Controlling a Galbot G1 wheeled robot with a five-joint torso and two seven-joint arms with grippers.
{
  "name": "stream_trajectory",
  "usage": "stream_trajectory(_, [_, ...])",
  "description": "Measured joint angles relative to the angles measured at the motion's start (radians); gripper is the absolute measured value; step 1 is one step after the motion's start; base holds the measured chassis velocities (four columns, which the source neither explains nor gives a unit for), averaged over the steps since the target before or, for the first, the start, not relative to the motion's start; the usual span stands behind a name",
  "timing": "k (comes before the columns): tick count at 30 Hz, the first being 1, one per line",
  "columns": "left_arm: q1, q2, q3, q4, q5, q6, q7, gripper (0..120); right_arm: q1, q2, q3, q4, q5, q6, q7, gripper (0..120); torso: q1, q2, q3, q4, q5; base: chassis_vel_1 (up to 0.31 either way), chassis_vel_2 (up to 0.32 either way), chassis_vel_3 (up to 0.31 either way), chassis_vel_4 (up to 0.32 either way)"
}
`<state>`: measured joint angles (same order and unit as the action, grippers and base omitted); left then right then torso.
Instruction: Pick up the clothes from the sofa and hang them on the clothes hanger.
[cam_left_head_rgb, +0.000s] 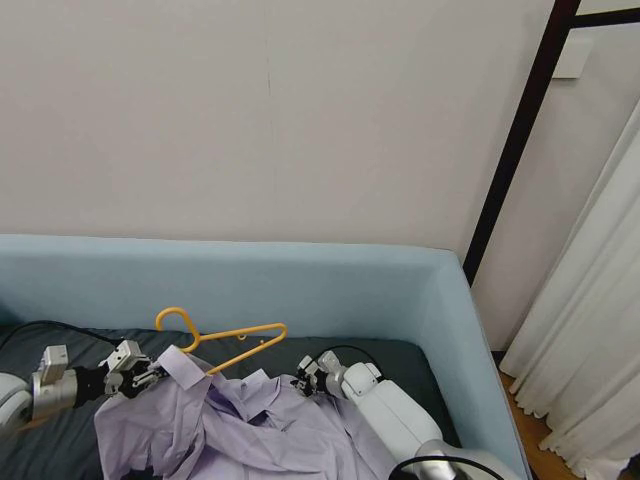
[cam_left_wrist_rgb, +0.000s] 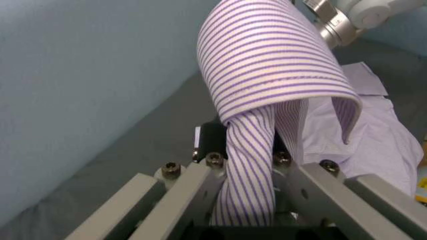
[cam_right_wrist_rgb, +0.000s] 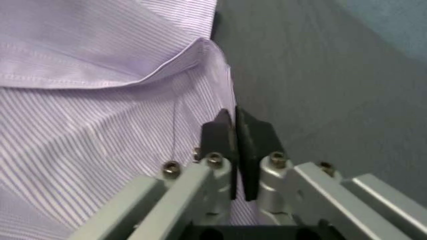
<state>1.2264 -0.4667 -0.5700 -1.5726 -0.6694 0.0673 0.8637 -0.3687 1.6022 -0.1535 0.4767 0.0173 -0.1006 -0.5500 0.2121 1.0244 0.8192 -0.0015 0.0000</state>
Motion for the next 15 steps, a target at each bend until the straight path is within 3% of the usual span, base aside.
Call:
stream_trajectory(8, [-0.003,-0.003,-0.001,0.007,-0.004,-0.006,0.001,2,-0.023,-0.028,-0.024,0.053,-0.010,0.020,0.081,0,0.000,0.000,0.000,0.0000,0.0000,0.000,0.000,0.000,0.000])
stream_trajectory(15, [-0.003,-0.002,-0.007,0.029,-0.021,-0.037,0.047,2,-0.041,-0.167,-0.077,0.305,0.214,-0.016,0.102,0,0.000,0.000,0.000,0.0001,0.0000,0.000,0.000,0.000,0.000])
